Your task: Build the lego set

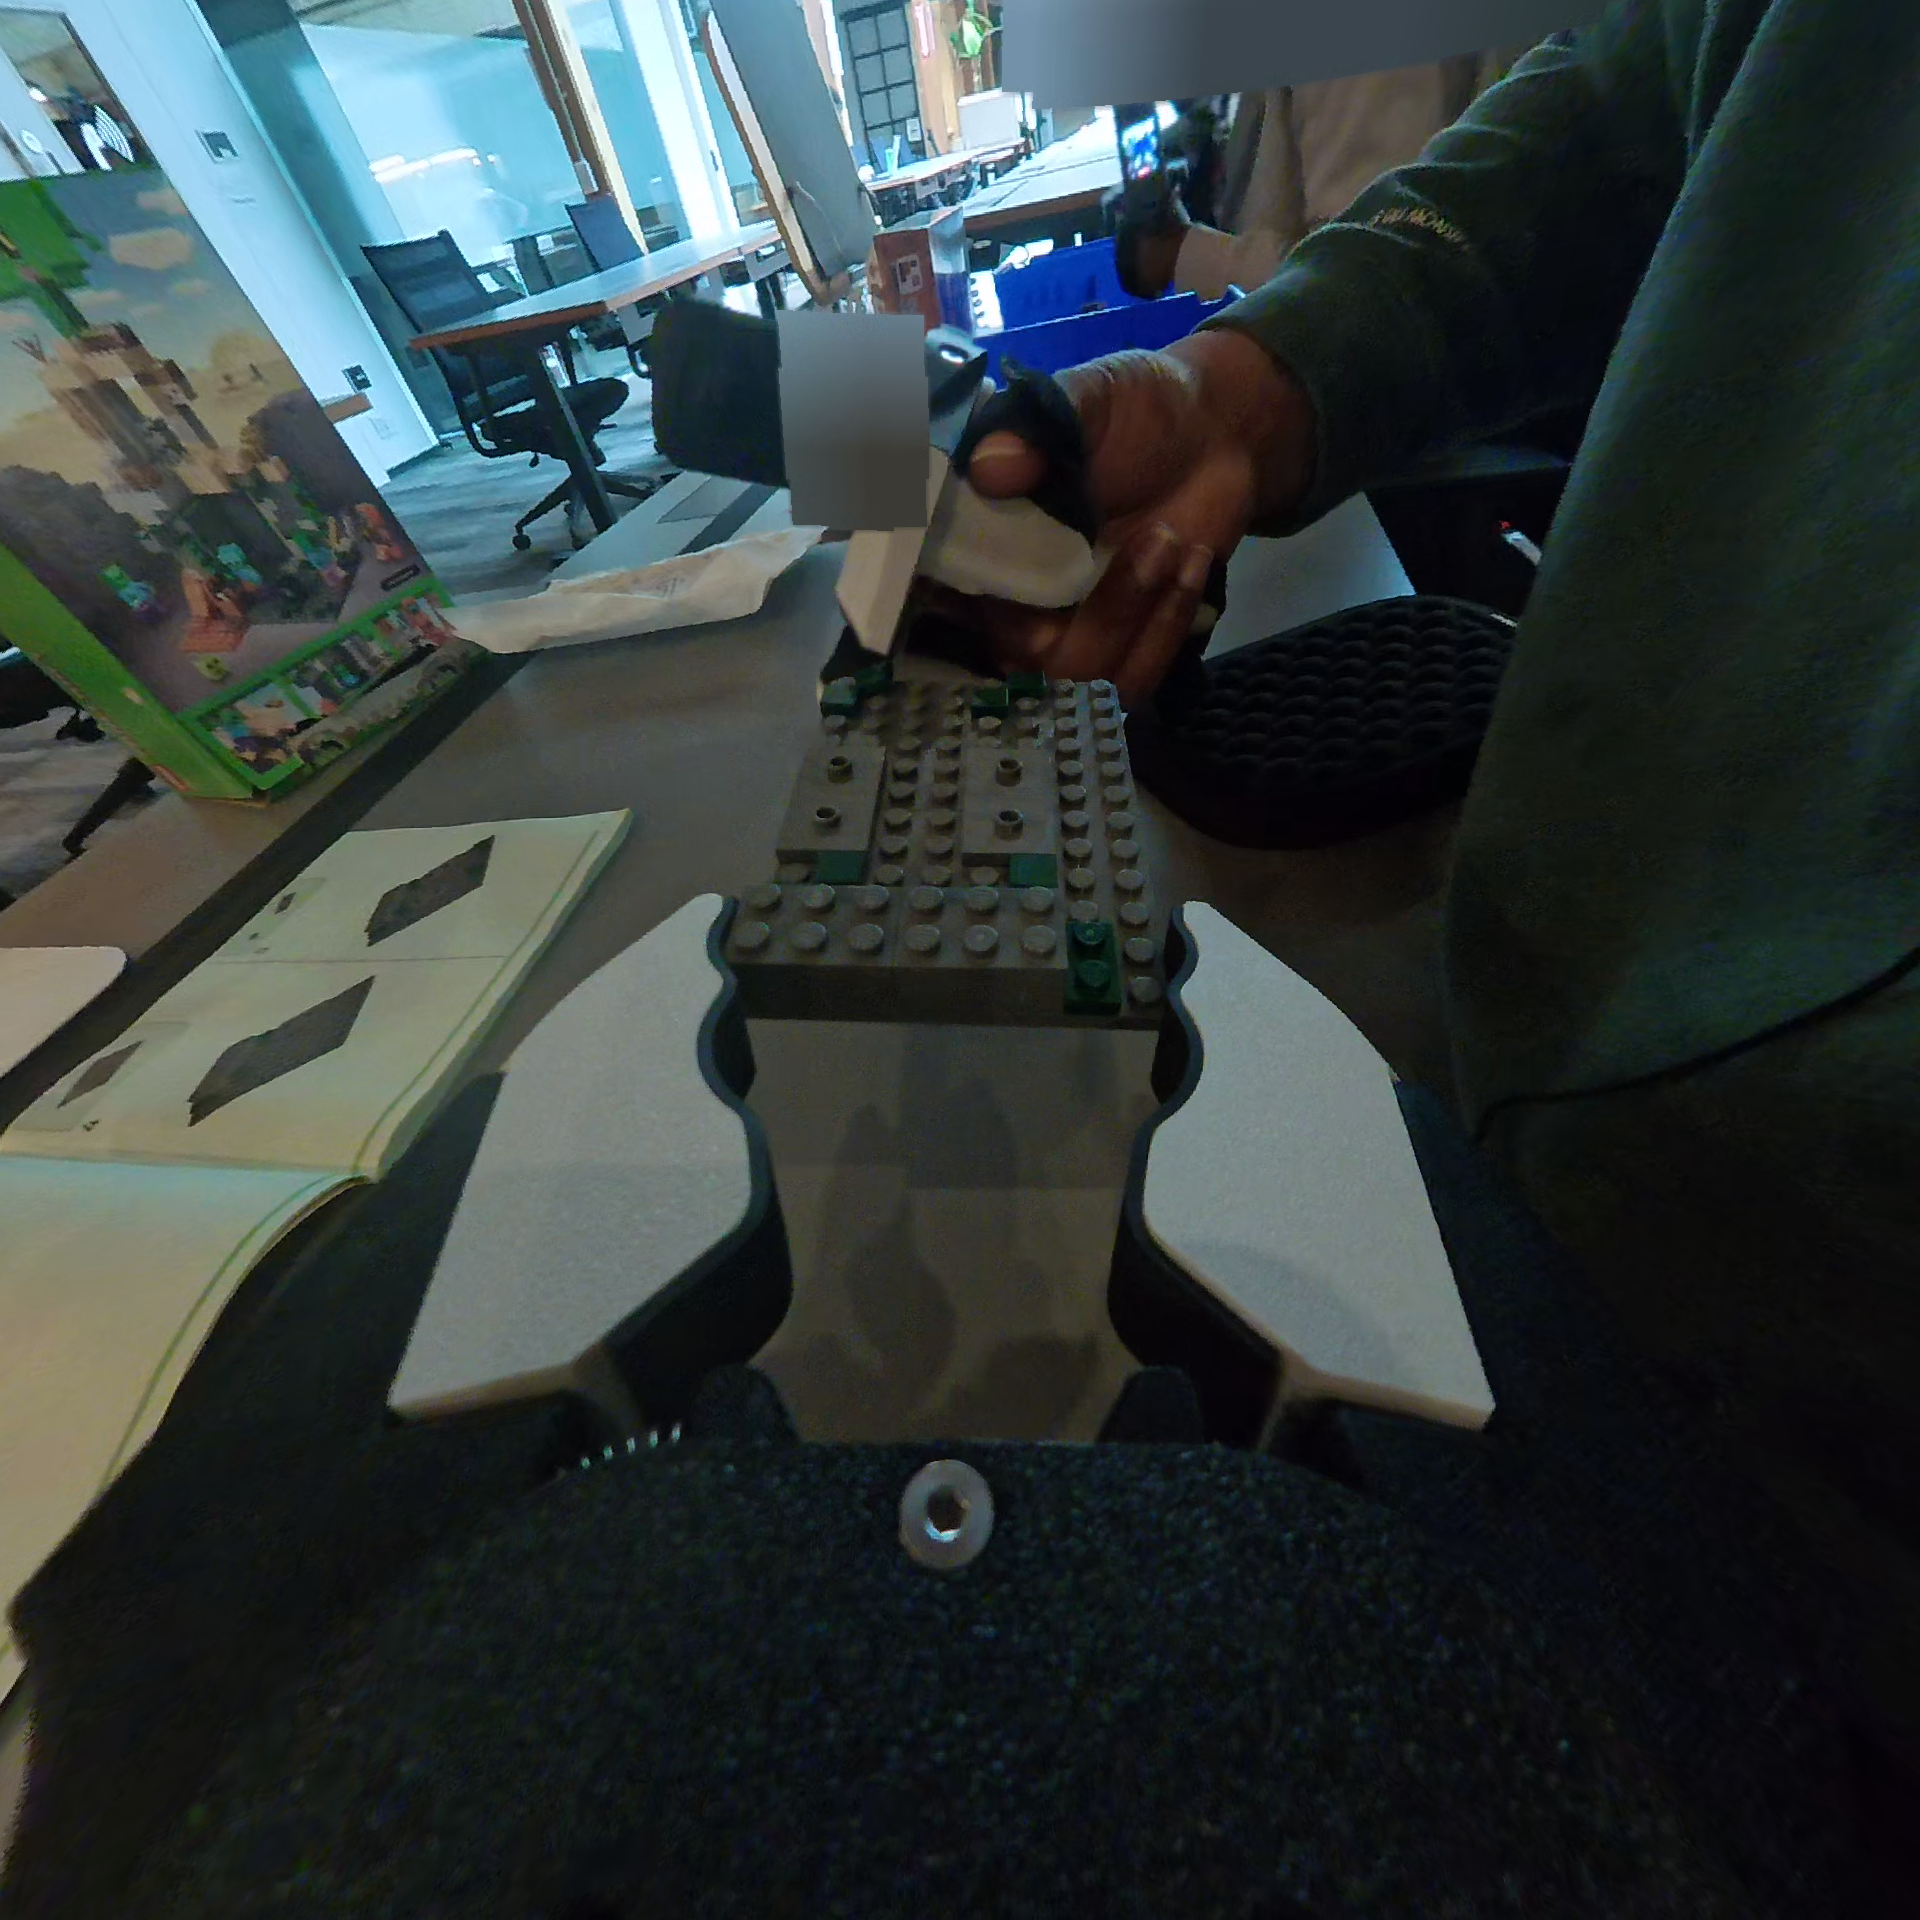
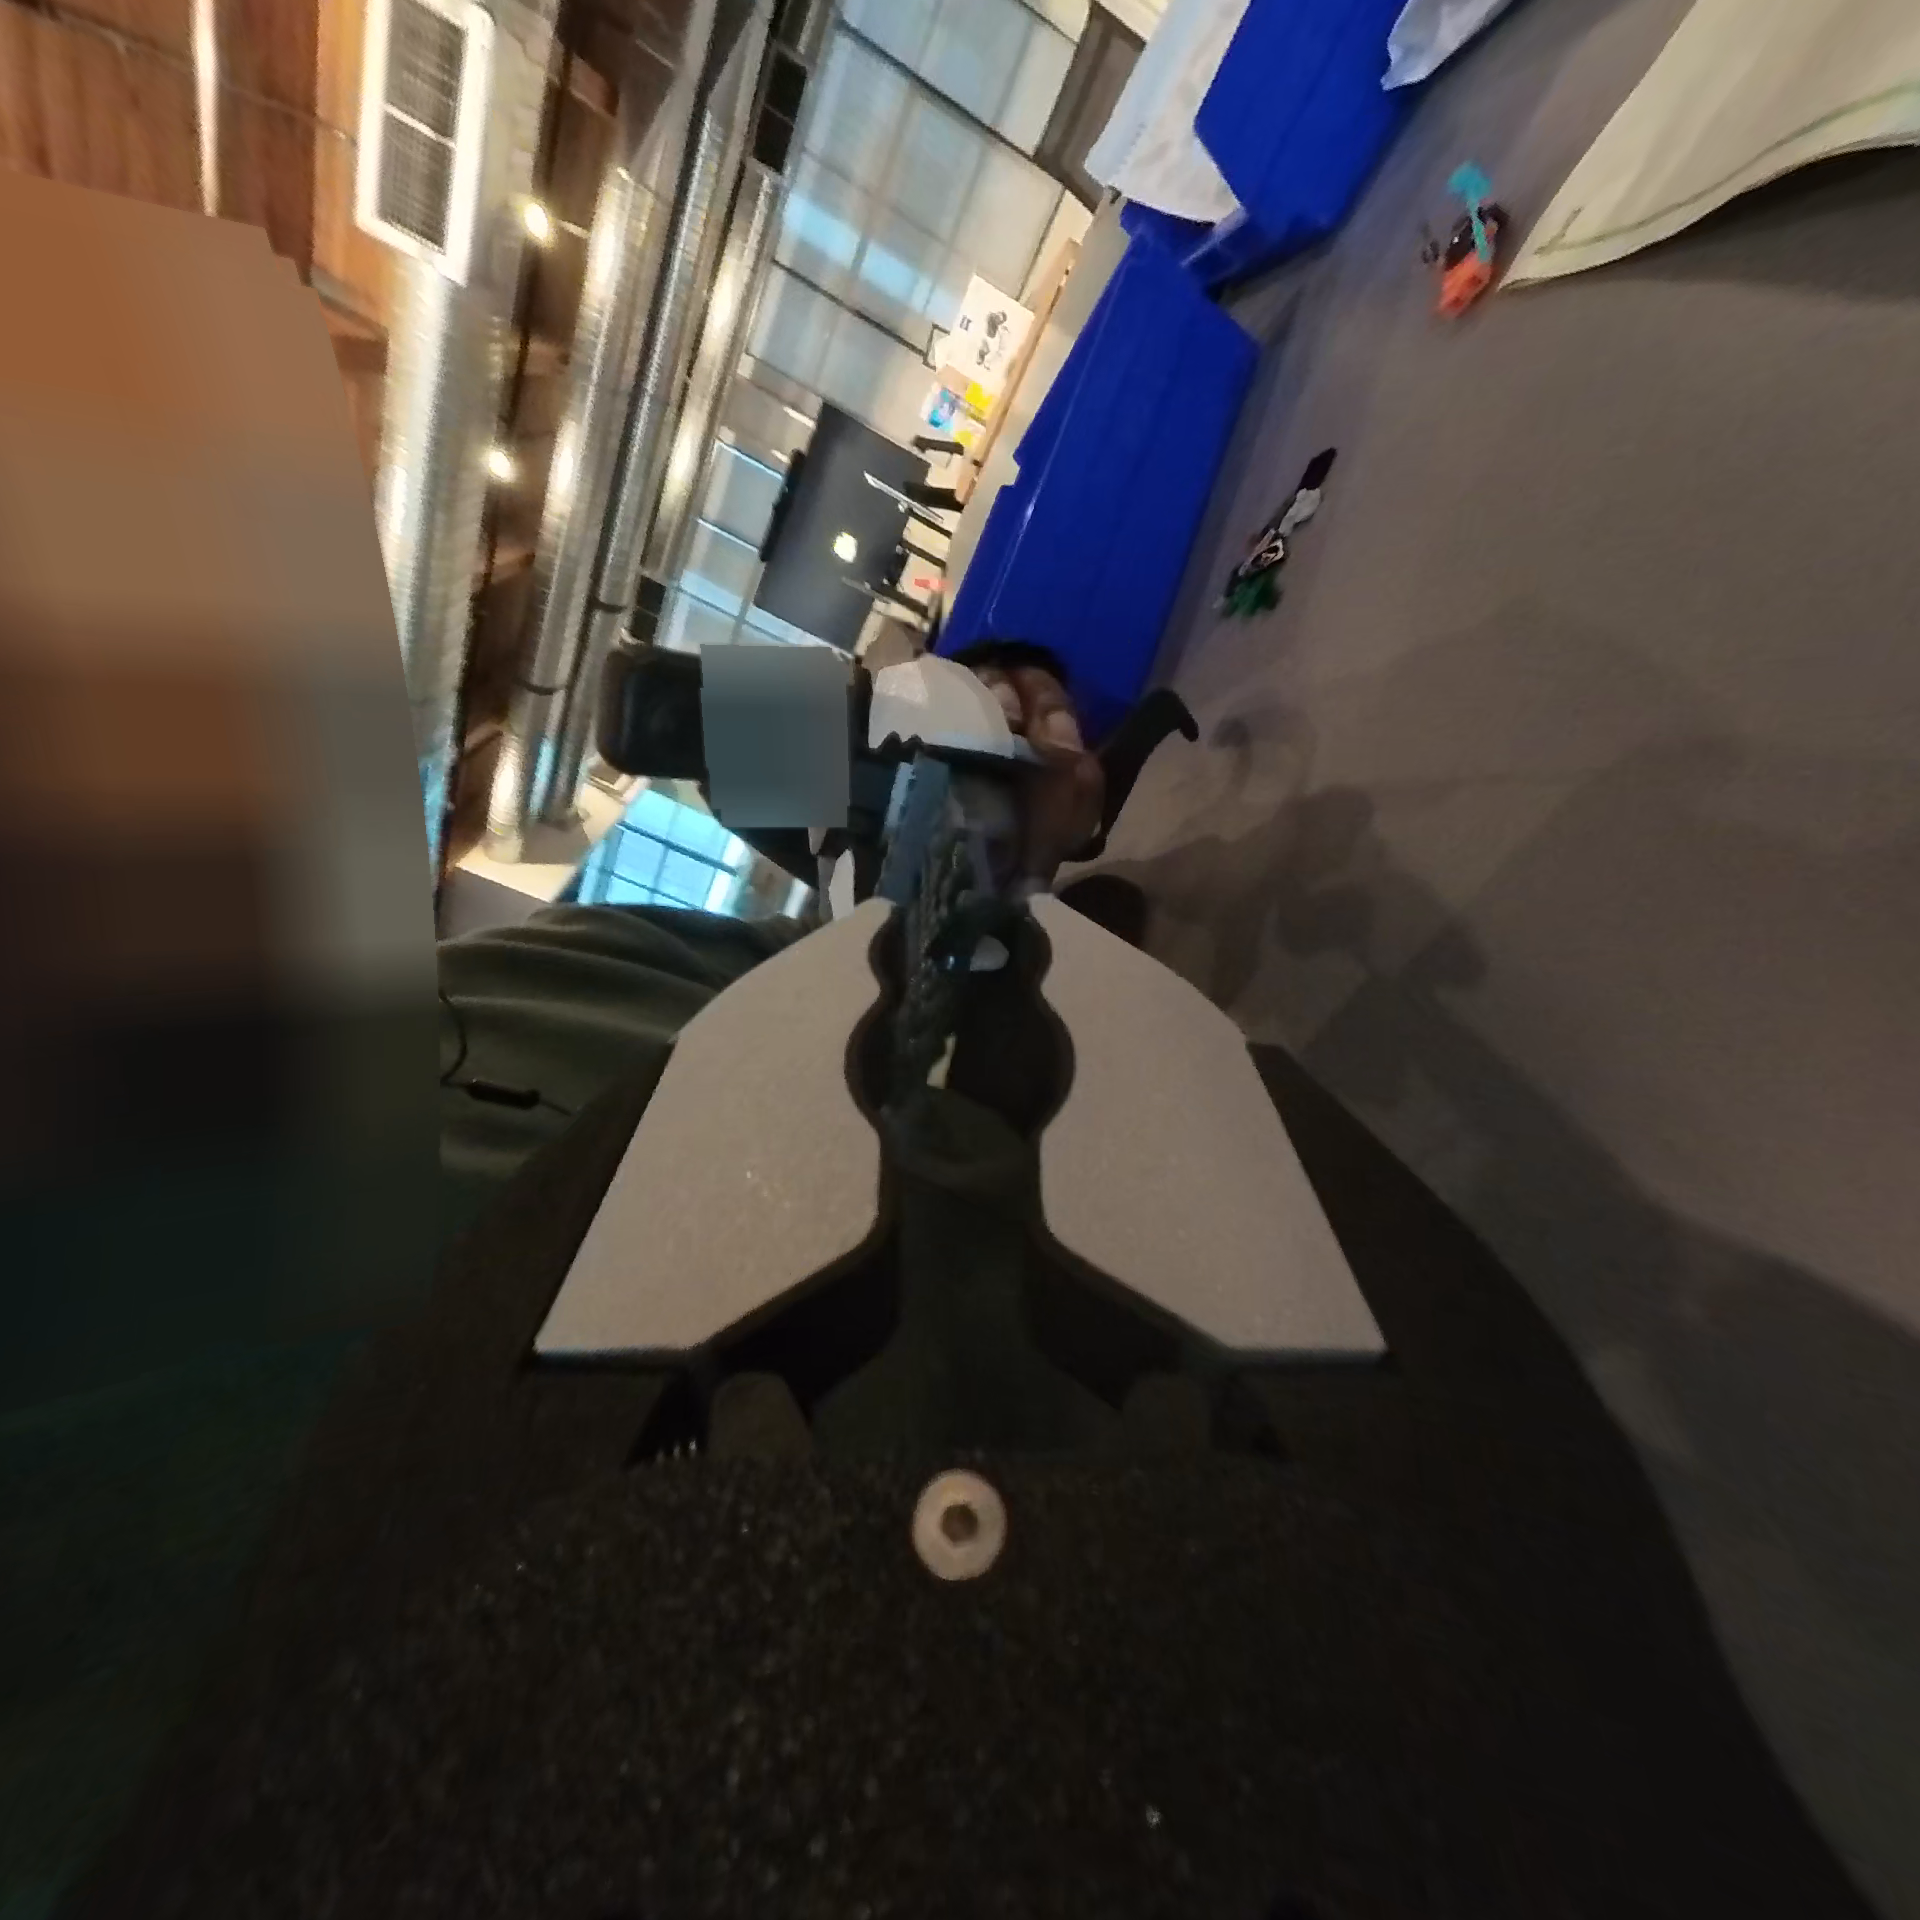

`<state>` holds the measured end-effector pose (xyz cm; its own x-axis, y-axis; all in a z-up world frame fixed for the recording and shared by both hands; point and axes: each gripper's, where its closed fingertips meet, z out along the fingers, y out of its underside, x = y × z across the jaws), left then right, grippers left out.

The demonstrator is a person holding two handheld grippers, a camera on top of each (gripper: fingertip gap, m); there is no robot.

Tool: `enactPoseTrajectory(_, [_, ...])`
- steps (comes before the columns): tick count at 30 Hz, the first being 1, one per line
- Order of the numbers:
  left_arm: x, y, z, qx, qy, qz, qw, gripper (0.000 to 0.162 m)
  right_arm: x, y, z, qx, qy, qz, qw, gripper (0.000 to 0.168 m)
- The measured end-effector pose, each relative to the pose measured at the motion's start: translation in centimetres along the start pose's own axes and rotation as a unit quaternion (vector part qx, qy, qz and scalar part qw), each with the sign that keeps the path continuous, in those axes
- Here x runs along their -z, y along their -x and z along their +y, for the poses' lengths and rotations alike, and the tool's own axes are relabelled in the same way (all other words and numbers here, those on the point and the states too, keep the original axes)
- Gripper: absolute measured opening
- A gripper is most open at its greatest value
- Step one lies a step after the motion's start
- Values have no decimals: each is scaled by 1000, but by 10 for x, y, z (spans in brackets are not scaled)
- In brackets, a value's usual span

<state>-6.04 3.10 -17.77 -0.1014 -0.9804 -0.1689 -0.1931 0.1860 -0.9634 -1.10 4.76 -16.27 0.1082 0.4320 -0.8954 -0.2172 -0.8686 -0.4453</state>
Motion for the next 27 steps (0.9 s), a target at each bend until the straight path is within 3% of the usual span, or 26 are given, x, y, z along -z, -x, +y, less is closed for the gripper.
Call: enactPoseTrajectory(27, [0, 0, -2, -23, -6, -24, 999, 75, 1, 2, -1, 10, -35, 0, 999, 8])
